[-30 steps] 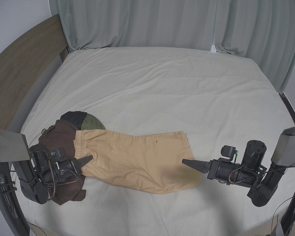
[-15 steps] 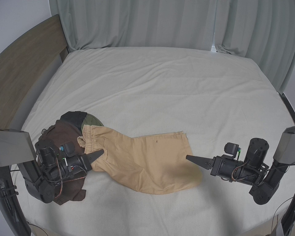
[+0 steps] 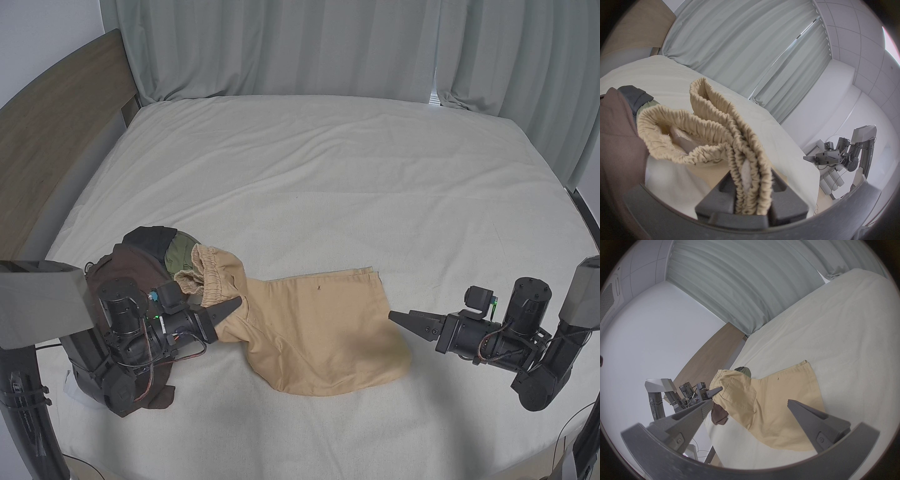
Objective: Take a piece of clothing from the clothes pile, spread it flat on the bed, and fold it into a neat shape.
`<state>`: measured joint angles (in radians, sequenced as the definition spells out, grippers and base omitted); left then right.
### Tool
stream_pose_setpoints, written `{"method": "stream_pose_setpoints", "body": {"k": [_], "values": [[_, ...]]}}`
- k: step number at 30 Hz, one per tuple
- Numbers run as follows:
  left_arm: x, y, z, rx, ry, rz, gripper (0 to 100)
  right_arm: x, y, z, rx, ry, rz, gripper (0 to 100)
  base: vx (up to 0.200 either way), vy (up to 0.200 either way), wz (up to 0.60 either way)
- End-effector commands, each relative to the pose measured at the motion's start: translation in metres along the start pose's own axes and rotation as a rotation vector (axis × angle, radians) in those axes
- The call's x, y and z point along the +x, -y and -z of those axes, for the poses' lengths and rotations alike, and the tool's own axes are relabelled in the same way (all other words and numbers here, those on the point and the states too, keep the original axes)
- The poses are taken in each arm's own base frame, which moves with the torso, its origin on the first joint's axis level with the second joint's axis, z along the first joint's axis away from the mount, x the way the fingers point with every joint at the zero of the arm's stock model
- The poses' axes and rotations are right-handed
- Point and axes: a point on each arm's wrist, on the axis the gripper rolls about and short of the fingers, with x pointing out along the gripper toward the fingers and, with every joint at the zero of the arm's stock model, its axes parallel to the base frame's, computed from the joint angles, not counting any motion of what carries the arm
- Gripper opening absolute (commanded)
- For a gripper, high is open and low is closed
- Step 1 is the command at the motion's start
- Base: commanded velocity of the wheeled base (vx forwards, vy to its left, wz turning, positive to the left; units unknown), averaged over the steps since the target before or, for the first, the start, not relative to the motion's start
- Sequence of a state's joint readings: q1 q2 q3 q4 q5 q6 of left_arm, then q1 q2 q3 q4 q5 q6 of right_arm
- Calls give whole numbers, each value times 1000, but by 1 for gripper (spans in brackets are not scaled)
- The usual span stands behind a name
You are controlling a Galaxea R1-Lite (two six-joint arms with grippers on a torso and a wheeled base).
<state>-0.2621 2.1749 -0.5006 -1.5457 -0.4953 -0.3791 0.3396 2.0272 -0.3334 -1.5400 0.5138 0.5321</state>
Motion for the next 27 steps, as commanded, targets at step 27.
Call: {"method": "stream_pose_setpoints", "body": {"k": [27], "values": [[62,32,23,-67,-18,140,0,-6,16,-10,5,44,51,100,0,0,0]]}}
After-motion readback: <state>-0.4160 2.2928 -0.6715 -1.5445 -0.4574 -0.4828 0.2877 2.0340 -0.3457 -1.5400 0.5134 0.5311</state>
